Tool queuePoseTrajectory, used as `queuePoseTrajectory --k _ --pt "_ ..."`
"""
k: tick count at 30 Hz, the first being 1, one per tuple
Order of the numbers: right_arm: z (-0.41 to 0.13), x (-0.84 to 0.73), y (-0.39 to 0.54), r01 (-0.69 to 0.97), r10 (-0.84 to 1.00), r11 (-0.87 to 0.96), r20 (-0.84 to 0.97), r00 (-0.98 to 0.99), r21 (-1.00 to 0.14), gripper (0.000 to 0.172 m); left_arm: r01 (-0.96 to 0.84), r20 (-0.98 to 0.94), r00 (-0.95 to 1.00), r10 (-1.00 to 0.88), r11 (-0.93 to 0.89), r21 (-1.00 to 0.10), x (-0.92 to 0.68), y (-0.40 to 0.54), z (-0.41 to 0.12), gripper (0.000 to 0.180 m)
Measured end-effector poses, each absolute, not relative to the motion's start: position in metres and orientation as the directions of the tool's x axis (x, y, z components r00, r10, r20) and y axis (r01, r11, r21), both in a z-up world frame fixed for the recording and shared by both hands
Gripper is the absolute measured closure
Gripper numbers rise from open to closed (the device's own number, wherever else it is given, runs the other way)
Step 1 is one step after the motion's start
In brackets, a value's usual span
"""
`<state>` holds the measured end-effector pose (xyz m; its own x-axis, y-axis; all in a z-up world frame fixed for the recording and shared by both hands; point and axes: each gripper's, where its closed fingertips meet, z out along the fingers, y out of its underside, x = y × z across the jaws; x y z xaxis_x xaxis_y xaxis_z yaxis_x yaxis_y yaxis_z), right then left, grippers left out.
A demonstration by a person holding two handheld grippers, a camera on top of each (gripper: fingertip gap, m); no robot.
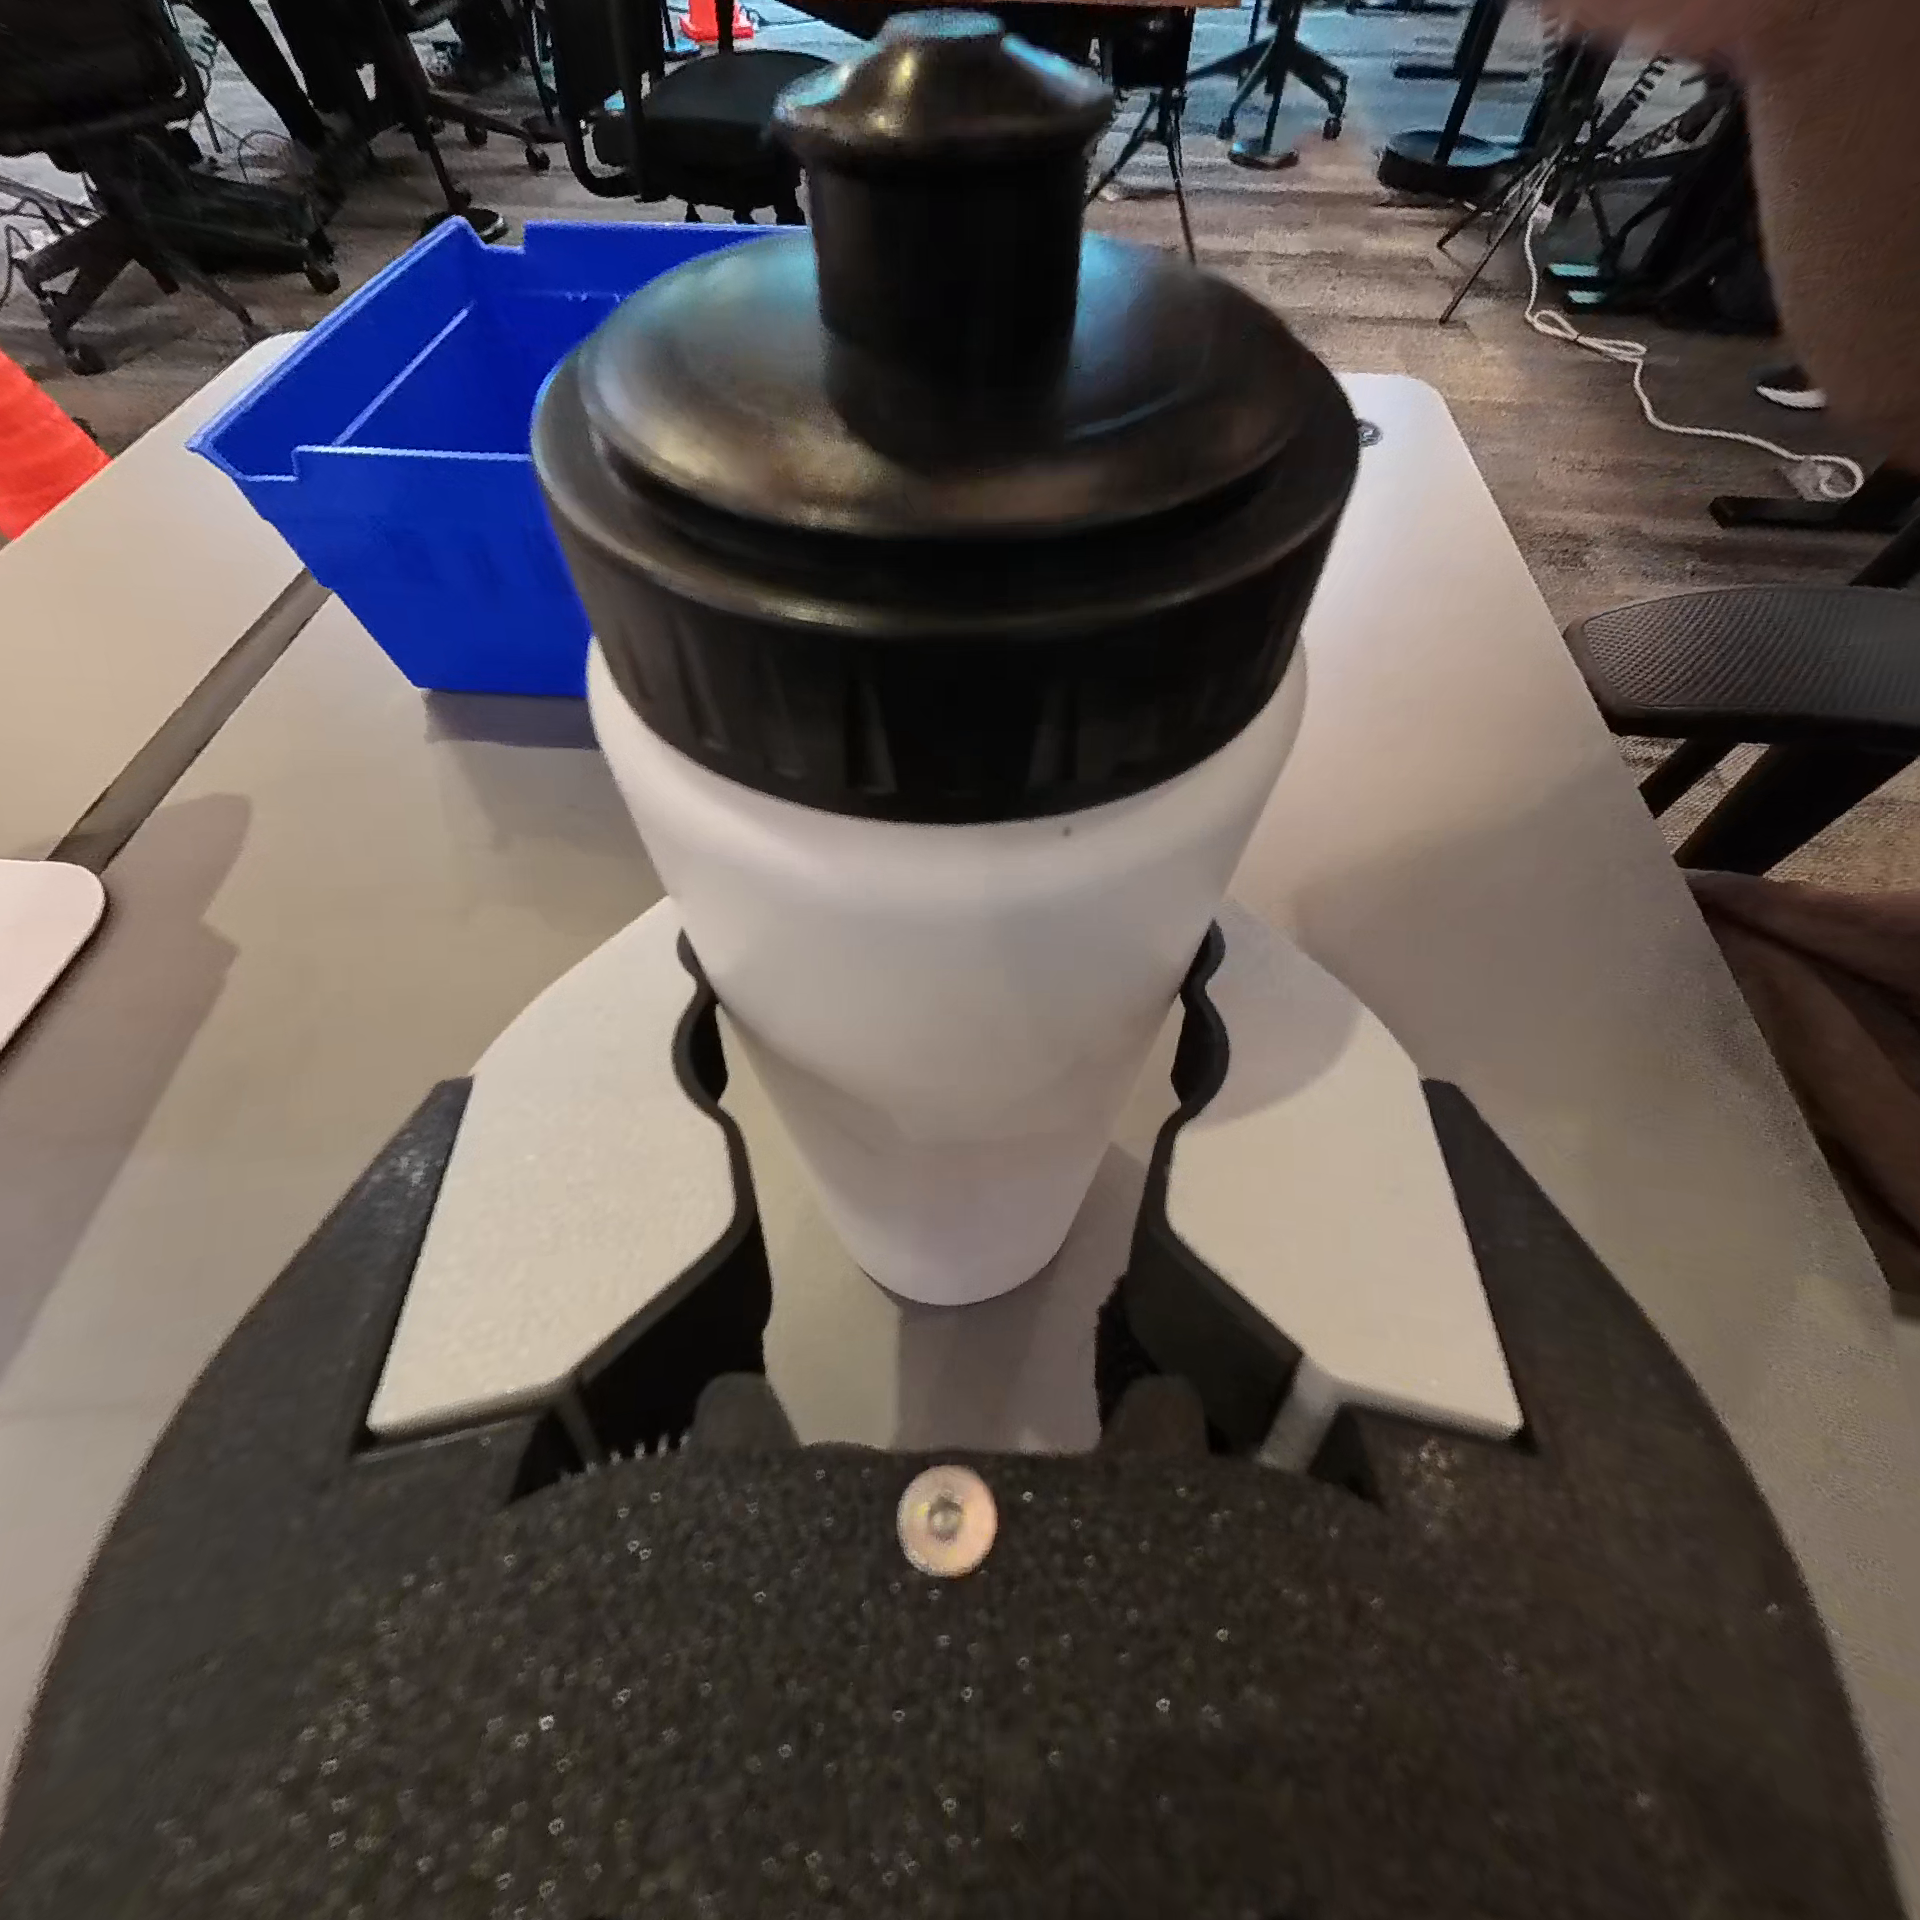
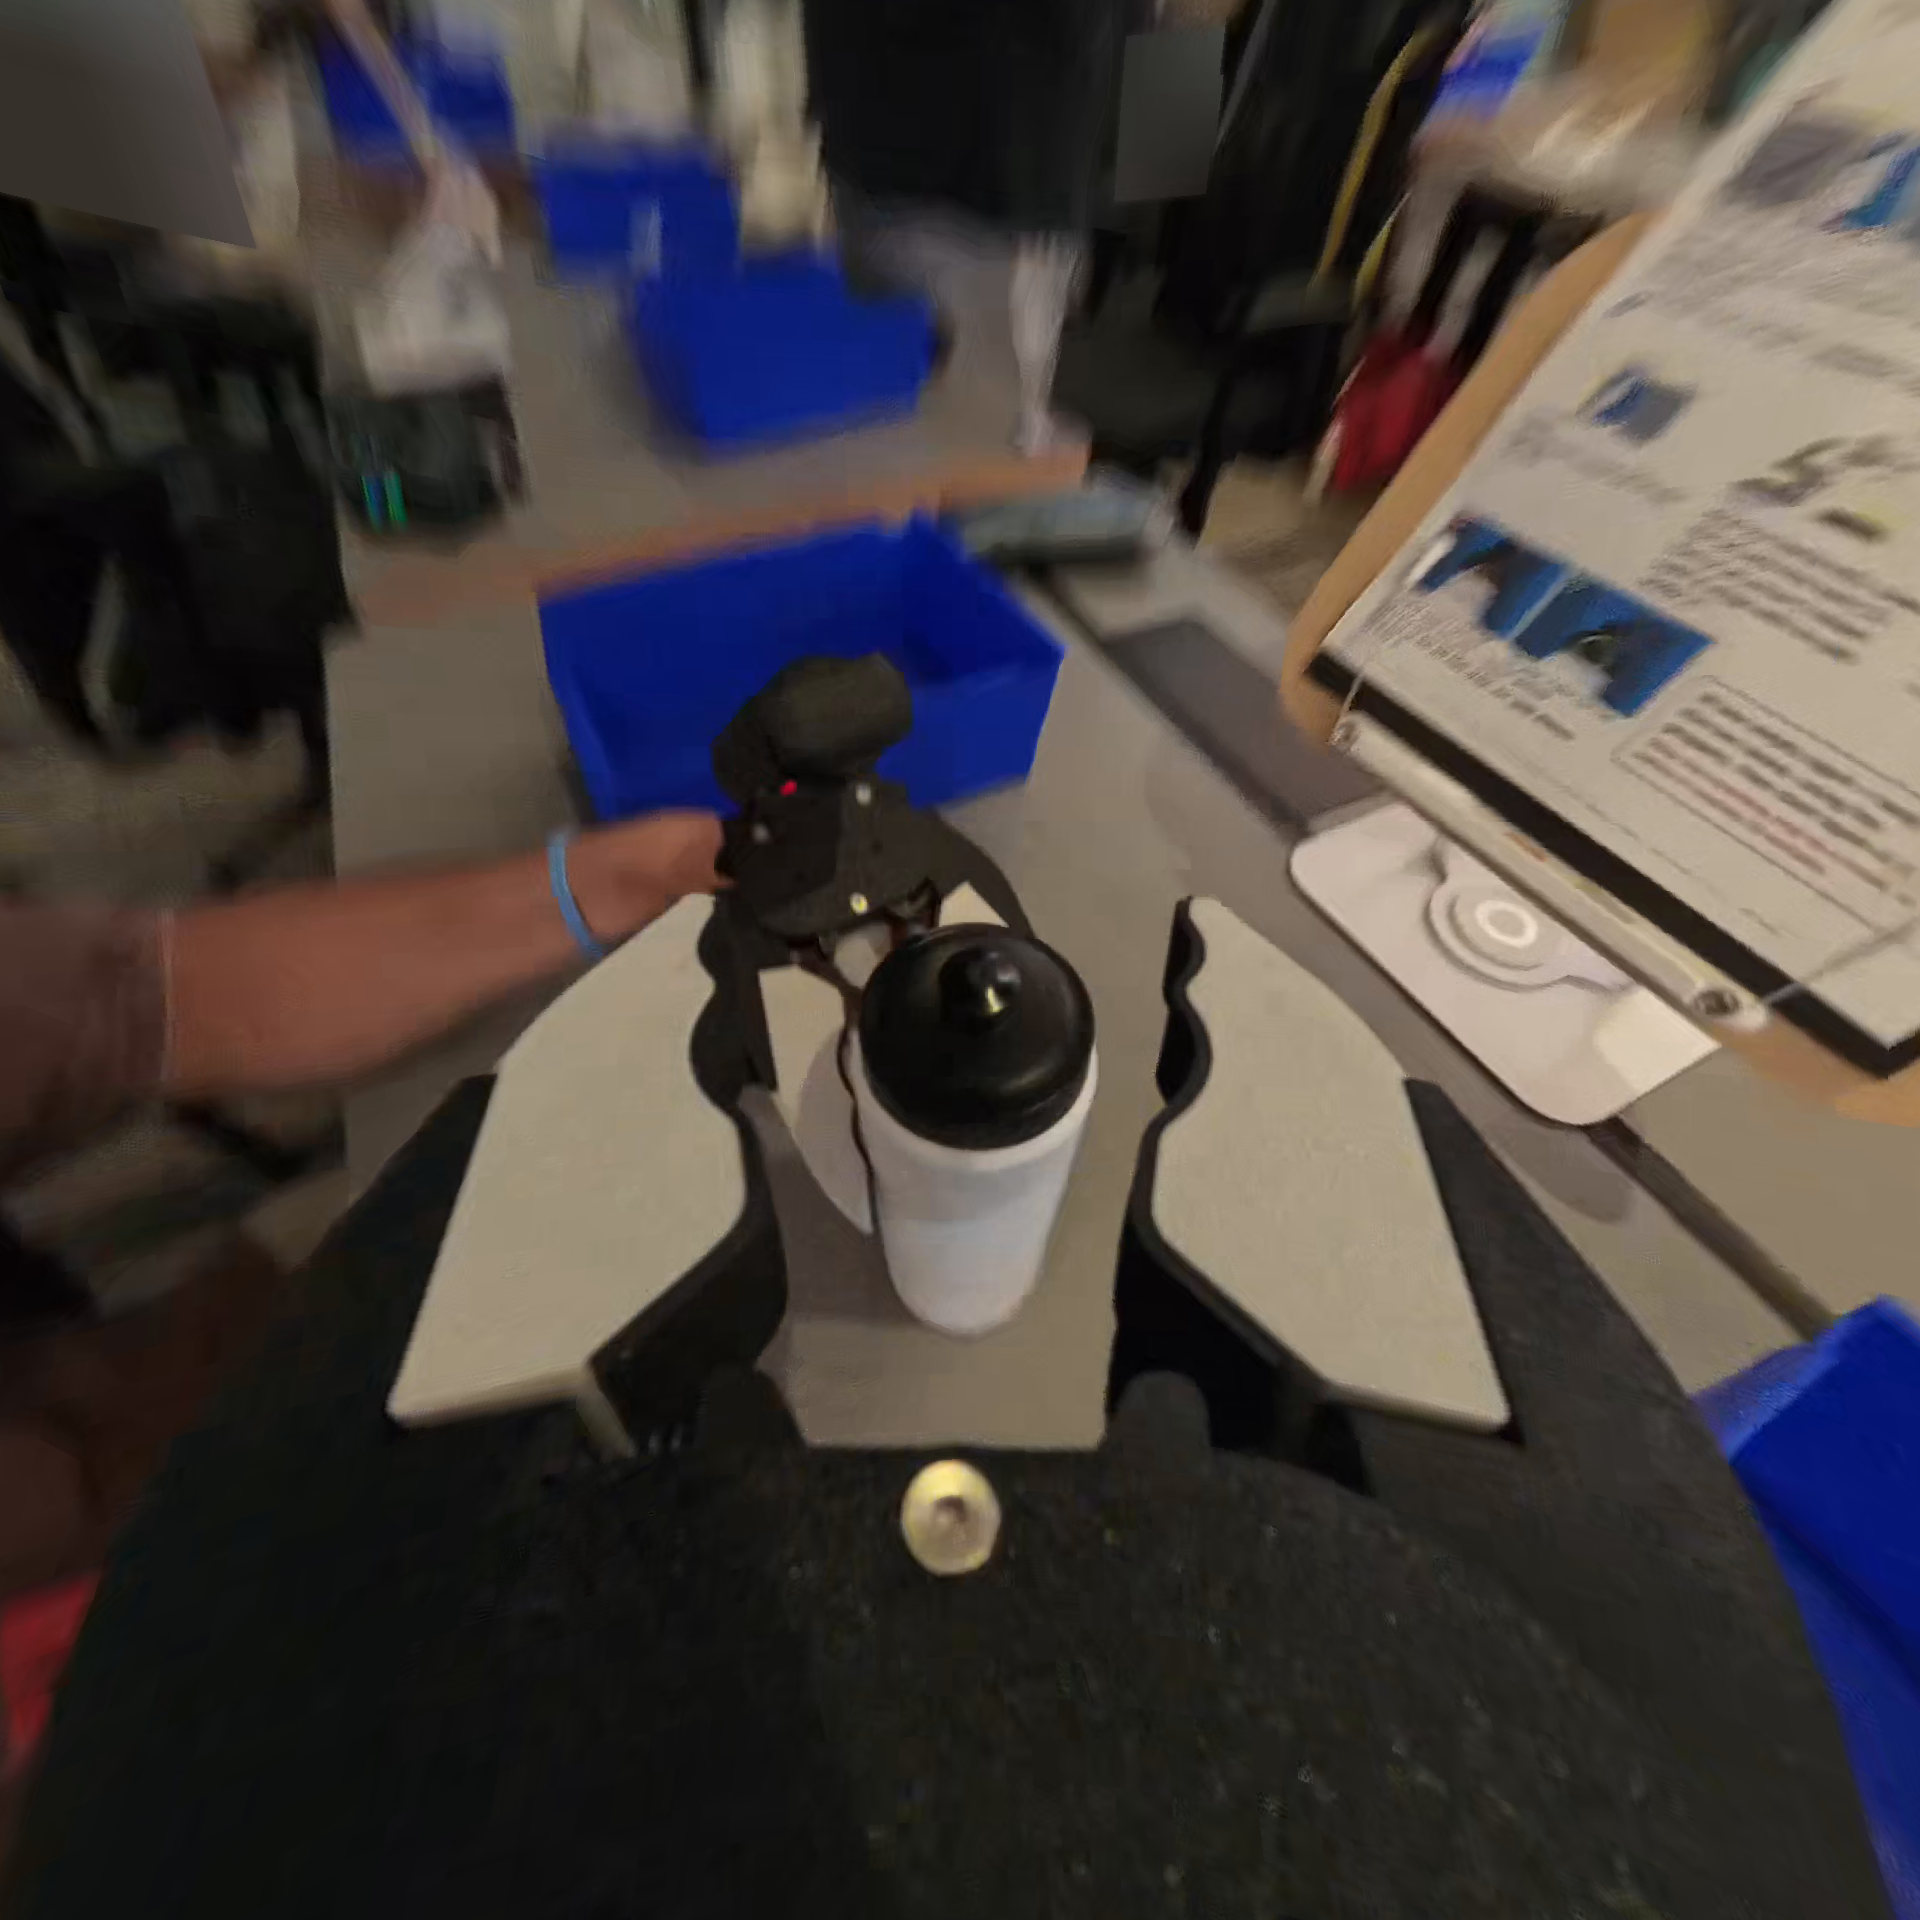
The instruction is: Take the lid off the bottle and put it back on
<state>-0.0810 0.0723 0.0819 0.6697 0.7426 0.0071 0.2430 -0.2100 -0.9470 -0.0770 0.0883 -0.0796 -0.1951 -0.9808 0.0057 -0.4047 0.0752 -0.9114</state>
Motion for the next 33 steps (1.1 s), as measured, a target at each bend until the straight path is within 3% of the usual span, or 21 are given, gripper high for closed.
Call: queuePoseTrajectory --k 2,4,5,6,8,11,12,15,18,21,26,33 --pt "0.070 -0.064 0.047 -0.017 0.702 -0.076 -0.065 0.709 -0.997 0.091 -0.404 0.014 -0.194 -0.981 0.067 -0.913 -0.077 0.090 -0.080 0.095" --pt "0.043 -0.048 0.024 -0.276 0.667 0.025 -0.190 0.720 -0.961 0.093 -0.438 0.012 -0.183 -0.983 0.071 -0.896 -0.079 0.093 -0.085 0.095" --pt "0.020 -0.048 0.015 -0.324 0.669 0.004 -0.238 0.704 -0.946 0.095 -0.466 -0.003 -0.172 -0.985 0.084 -0.881 -0.081 0.095 -0.090 0.084" --pt "-0.010 -0.052 0.010 -0.306 0.661 -0.079 -0.279 0.697 -0.949 0.092 -0.493 -0.010 -0.159 -0.987 0.088 -0.866 -0.083 0.097 -0.094 0.071" --pt "-0.054 -0.059 0.001 -0.263 0.622 -0.193 -0.325 0.713 -0.945 0.075 -0.520 0.021 -0.150 -0.988 0.061 -0.852 -0.089 0.096 -0.095 0.065" --pt "-0.061 -0.064 -0.011 -0.232 0.641 -0.068 -0.220 0.735 -0.970 0.080 -0.498 0.045 -0.088 -0.995 0.005 -0.867 -0.097 0.096 -0.081 0.061" --pt "-0.069 -0.064 -0.012 -0.196 0.636 -0.120 -0.226 0.738 -0.973 0.083 -0.482 0.047 -0.051 -0.998 -0.016 -0.876 -0.102 0.094 -0.074 0.061" --pt "-0.097 -0.054 -0.010 -0.105 0.588 -0.287 -0.262 0.766 -0.952 0.084 -0.375 0.082 0.181 -0.980 -0.146 -0.916 -0.125 0.087 -0.058 0.068" --pt "-0.093 -0.039 -0.011 -0.168 0.563 -0.221 -0.266 0.783 -0.961 0.089 -0.213 0.161 0.431 -0.888 -0.273 -0.938 -0.158 0.058 -0.070 0.087" --pt "-0.090 -0.026 -0.012 -0.182 0.534 -0.207 -0.267 0.803 -0.961 0.101 -0.187 0.084 0.650 -0.755 -0.266 -0.946 -0.190 0.031 -0.100 0.099" --pt "-0.091 -0.024 -0.012 -0.254 0.518 -0.253 -0.352 0.779 -0.934 0.097 -0.218 0.052 0.662 -0.748 -0.258 -0.941 -0.190 0.009 -0.110 0.097" --pt "-0.100 -0.025 -0.008 -0.085 0.499 -0.216 -0.184 0.847 -0.973 0.095 -0.187 0.094 0.620 -0.779 -0.262 -0.947 -0.188 0.013 -0.111 0.098"
